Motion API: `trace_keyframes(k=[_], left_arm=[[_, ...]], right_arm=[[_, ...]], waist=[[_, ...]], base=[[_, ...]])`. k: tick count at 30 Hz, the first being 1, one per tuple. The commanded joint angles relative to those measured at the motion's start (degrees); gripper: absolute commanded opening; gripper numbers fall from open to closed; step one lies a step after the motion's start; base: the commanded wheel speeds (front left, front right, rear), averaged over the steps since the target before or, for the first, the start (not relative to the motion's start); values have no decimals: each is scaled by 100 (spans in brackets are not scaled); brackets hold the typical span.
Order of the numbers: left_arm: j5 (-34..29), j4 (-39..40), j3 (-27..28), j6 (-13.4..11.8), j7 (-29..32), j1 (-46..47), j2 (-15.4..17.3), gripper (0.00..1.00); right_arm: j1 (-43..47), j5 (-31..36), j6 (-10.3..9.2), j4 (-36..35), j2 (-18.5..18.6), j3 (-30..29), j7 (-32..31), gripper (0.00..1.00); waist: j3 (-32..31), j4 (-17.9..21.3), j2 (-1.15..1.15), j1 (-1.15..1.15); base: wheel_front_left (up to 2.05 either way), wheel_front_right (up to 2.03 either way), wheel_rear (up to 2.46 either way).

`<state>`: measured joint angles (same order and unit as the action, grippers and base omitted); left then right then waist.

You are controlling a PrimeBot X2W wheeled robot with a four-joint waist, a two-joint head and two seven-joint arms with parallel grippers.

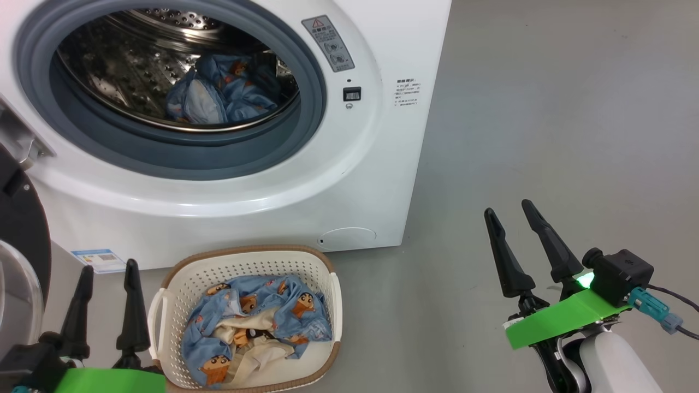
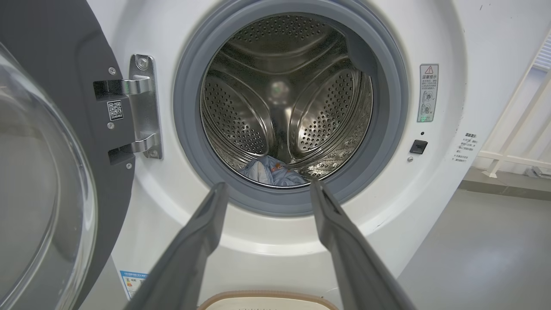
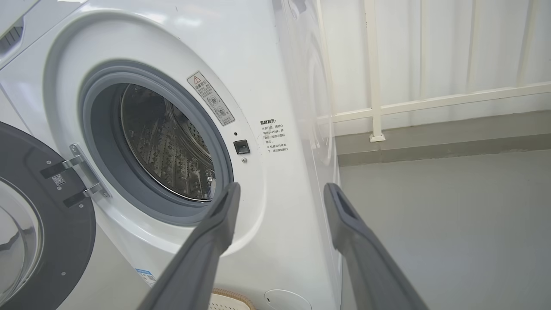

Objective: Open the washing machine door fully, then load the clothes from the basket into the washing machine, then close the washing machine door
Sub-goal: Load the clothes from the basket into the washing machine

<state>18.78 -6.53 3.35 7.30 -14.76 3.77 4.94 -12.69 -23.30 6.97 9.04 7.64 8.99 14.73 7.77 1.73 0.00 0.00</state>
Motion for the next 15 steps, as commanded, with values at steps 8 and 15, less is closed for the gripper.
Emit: trace_keyframes(k=[8,15], left_arm=[[-4,22,52,19,-24,151,172,100],[51,-101,-71,19,-24,238,263,100]], right_arm=[[4,26,52,-123,42,196,27,100],[-49,16,52,-159,19,192,27,100]], waist=[[45,4,0,0],[248,19,0,0]], base=[[0,0,0],[0,0,0]])
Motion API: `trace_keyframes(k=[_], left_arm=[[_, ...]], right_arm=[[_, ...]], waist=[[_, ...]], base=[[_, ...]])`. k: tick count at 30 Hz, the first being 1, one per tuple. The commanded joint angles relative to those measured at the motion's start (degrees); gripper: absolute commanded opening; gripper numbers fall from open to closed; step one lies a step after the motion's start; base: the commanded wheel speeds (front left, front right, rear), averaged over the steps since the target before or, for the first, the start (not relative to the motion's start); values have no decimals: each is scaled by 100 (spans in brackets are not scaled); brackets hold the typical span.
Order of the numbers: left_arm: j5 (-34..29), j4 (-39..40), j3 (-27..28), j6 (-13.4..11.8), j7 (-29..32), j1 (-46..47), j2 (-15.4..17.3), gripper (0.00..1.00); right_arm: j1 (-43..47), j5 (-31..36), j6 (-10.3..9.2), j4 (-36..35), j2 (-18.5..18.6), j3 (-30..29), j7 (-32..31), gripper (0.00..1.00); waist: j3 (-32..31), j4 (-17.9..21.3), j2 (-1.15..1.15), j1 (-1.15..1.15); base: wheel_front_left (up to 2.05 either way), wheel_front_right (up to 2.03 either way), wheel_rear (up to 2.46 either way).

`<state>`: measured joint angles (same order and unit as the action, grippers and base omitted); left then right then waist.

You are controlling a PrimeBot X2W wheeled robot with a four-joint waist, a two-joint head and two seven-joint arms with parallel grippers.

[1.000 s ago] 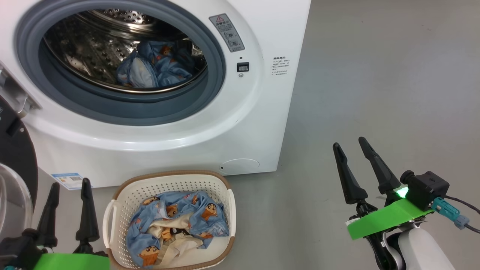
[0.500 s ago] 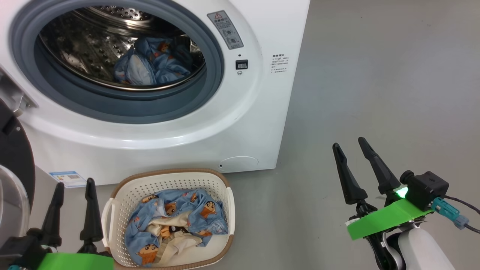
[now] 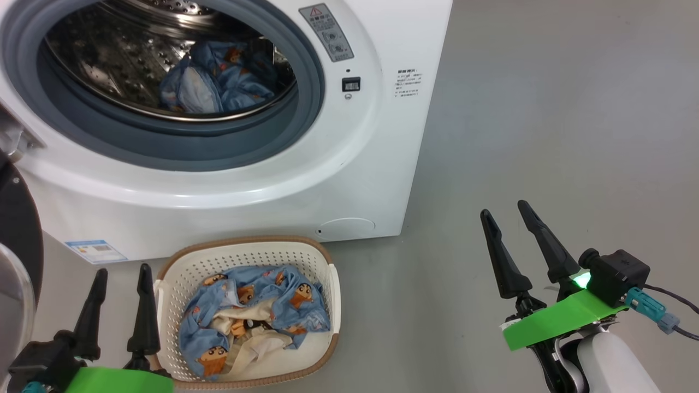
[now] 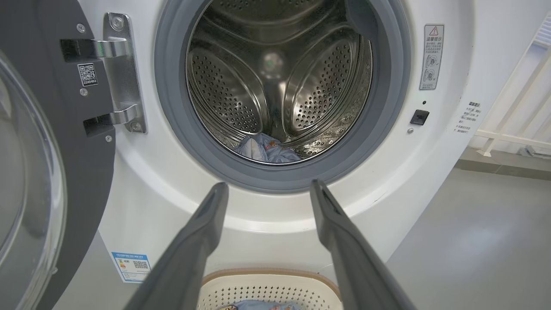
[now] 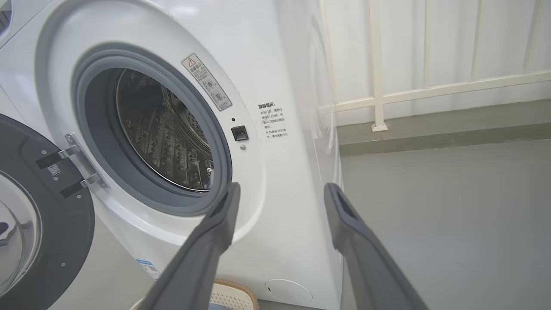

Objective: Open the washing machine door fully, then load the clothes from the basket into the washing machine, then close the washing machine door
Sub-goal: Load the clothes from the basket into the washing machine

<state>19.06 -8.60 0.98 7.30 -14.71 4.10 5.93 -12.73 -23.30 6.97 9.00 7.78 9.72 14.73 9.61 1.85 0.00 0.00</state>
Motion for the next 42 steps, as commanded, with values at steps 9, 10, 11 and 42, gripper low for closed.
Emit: trace_keyframes(k=[9,10,11,42], left_arm=[[152,-99,18,19,-29,453,309,100],[169,-122,2,19,-29,488,316,100],[182,-159,-17,19,-29,529,328,100],[1063,-2277,-1304,19,-29,2579,1090,100]], right_arm=[[-159,46,52,-238,-72,70,27,100],[-179,52,52,-248,-79,58,27,100],[-204,58,52,-258,-87,46,27,100],[-1142,235,52,-642,-393,23,27,100]], waist=[[536,44,0,0],[601,48,0,0],[668,53,0,0],[2990,424,0,0]], base=[[0,0,0],[0,0,0],[0,0,0],[0,0,0]])
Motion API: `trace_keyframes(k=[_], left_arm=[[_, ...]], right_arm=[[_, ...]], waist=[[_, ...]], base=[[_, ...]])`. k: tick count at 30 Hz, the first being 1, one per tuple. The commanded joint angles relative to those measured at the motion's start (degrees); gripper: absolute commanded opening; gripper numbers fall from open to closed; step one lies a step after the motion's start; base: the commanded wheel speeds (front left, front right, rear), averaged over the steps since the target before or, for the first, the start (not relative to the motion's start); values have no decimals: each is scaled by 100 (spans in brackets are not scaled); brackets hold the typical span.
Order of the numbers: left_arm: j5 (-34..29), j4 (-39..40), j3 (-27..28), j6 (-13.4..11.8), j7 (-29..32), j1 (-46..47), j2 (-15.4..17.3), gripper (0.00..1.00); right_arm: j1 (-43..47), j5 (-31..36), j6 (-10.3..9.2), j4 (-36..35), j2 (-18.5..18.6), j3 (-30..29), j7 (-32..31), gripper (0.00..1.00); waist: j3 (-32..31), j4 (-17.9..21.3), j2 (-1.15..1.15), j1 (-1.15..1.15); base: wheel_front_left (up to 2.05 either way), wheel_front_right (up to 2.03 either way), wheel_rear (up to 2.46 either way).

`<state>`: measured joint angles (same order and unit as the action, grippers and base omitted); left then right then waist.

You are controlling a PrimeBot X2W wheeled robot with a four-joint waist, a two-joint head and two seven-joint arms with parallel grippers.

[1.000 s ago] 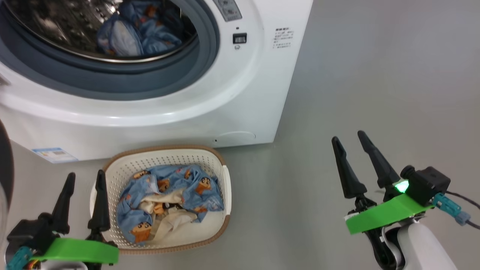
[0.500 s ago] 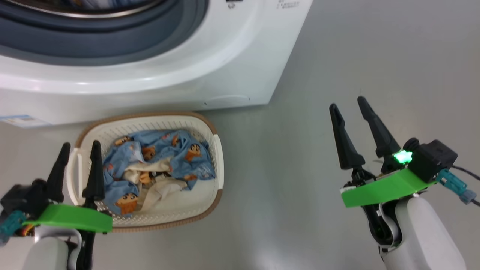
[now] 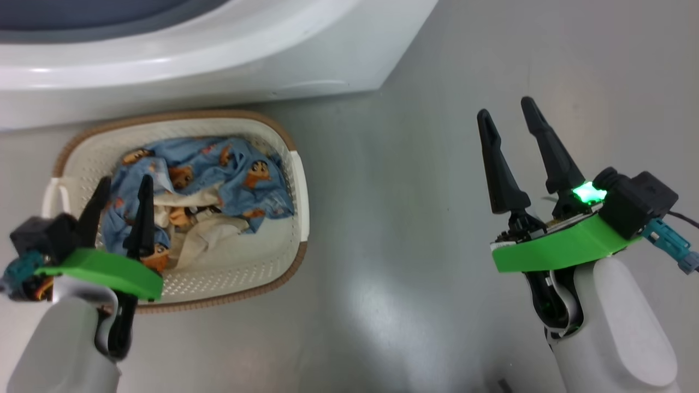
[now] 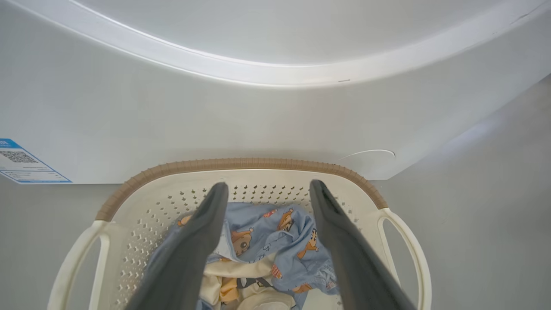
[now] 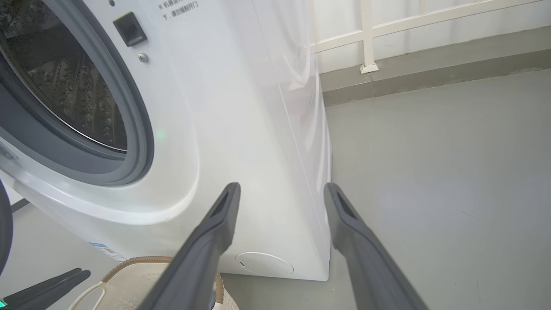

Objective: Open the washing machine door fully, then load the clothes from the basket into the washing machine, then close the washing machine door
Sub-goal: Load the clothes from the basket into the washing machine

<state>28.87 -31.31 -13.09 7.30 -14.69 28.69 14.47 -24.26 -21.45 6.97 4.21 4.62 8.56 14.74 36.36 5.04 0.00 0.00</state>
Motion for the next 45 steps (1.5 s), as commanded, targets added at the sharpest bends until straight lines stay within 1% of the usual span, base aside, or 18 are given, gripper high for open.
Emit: trace_keyframes(k=[1,8,12,20,21,27,31,34,40,45], left_arm=[[125,-125,18,19,-31,223,270,100],[534,-906,-657,19,-31,944,479,100],[912,-1351,-1050,19,-31,1347,574,100],[1409,-2110,-2037,19,-5,2003,935,100],[1409,-2110,-2037,19,-5,2003,935,100],[1681,-2361,-2667,19,1,2418,1055,100],[2001,-2522,-3065,19,36,2721,1154,100],[2183,-2612,-3258,19,56,2914,1213,100],[2481,-2831,-3572,19,148,3203,1218,100],[2674,-3038,-3871,19,573,3334,1165,100]], right_arm=[[-17,54,52,-176,-83,141,26,100],[-166,84,52,-241,-116,159,26,100],[-235,76,52,-285,-136,177,26,100],[-320,36,52,-362,-167,242,26,100],[-320,36,52,-362,-167,242,26,100],[-288,2,52,-418,-172,268,26,100],[-276,-28,52,-487,-173,319,26,100],[-297,-46,52,-530,-173,343,26,100],[-271,-72,52,-559,-174,357,26,100],[-217,-65,52,-573,-174,336,26,100]], waist=[[385,118,0,0],[850,232,0,0],[1116,355,0,0],[1536,659,0,0],[1536,659,0,0],[1780,753,0,0],[1963,831,0,0],[2074,894,0,0],[2177,959,0,0],[2201,954,0,0]], base=[[0,0,0],[0,0,0],[0,0,0],[0,0,0],[0,0,0],[0,0,0],[0,0,0],[0,0,0],[0,0,0],[0,0,0]])
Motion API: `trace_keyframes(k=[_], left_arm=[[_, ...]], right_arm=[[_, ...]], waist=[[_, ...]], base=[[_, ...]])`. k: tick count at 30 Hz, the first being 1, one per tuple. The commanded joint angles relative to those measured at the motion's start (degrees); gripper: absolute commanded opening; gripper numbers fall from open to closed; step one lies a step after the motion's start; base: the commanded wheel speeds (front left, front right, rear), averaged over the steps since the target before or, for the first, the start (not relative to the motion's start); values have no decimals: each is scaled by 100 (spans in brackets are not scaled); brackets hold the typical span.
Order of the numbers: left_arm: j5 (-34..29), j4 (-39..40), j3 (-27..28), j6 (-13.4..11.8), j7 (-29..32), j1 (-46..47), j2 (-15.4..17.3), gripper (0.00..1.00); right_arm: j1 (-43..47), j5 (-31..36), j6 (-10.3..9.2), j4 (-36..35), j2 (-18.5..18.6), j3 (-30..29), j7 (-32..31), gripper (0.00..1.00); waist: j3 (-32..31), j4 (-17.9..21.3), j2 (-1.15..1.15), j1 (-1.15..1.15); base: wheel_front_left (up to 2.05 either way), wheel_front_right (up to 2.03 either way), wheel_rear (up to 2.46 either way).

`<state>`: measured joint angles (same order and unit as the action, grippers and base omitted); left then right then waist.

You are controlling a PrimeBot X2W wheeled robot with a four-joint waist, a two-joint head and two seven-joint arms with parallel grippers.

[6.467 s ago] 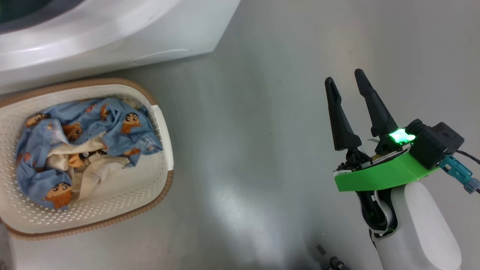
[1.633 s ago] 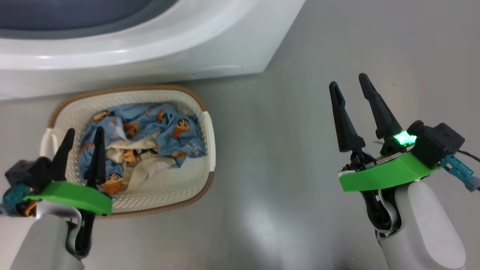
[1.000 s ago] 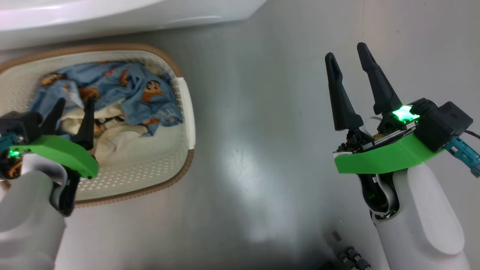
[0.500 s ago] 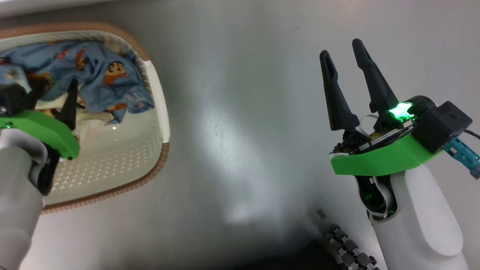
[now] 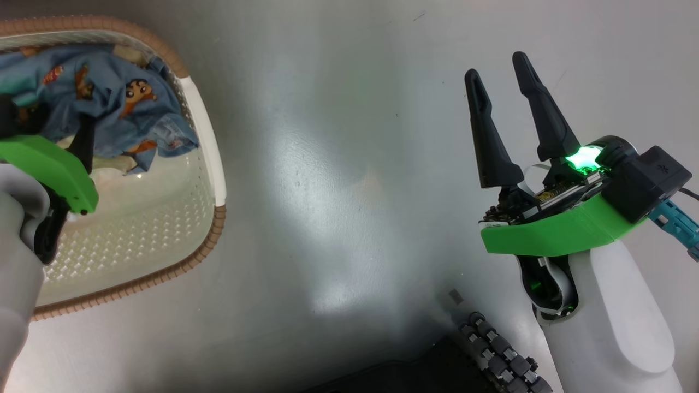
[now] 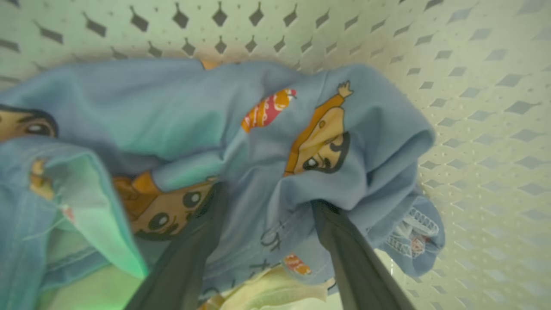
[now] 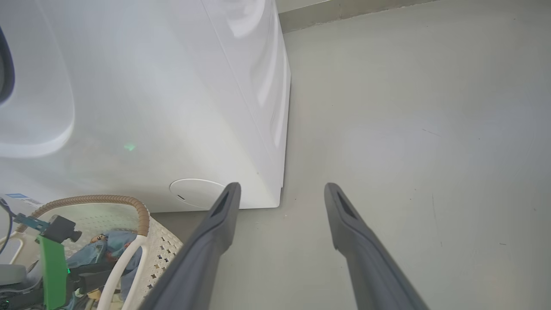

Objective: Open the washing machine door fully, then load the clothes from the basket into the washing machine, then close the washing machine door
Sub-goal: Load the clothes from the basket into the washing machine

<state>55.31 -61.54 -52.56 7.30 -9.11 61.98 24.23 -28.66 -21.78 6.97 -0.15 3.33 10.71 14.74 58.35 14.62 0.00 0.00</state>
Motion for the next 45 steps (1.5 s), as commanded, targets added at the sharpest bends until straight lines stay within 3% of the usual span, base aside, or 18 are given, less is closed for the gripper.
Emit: trace_keyframes(k=[1,10,14,15,16,17,28,45], left_arm=[[90,-54,33,19,133,16,169,100],[566,-131,-352,19,1195,7,211,100],[606,-148,-426,19,931,132,287,98],[608,-170,-454,19,876,147,278,65],[620,-186,-485,19,854,154,265,43],[633,-189,-520,19,839,160,250,0],[853,-105,-797,19,604,160,258,0],[1381,471,-1034,19,-470,-549,447,0]], right_arm=[[225,-30,52,-136,-45,121,26,100],[234,-35,52,-106,-45,144,26,100],[257,-48,52,-117,-45,142,26,100],[269,-47,52,-118,-45,148,26,100],[284,-42,52,-119,-45,152,26,100],[300,-36,52,-117,-45,150,26,100],[210,-71,52,-72,-45,181,26,100],[173,-195,52,152,-46,226,26,100]], waist=[[0,-10,0,0],[-40,-15,0,0],[-41,-26,0,0],[-44,-29,0,0],[-48,-32,0,0],[-53,-35,0,0],[-153,-28,0,0],[-1249,-224,0,0]], base=[[0,0,0],[0,0,0],[0,0,0],[0,0,0],[0,0,0],[0,0,0],[0,0,0],[0,0,0]])
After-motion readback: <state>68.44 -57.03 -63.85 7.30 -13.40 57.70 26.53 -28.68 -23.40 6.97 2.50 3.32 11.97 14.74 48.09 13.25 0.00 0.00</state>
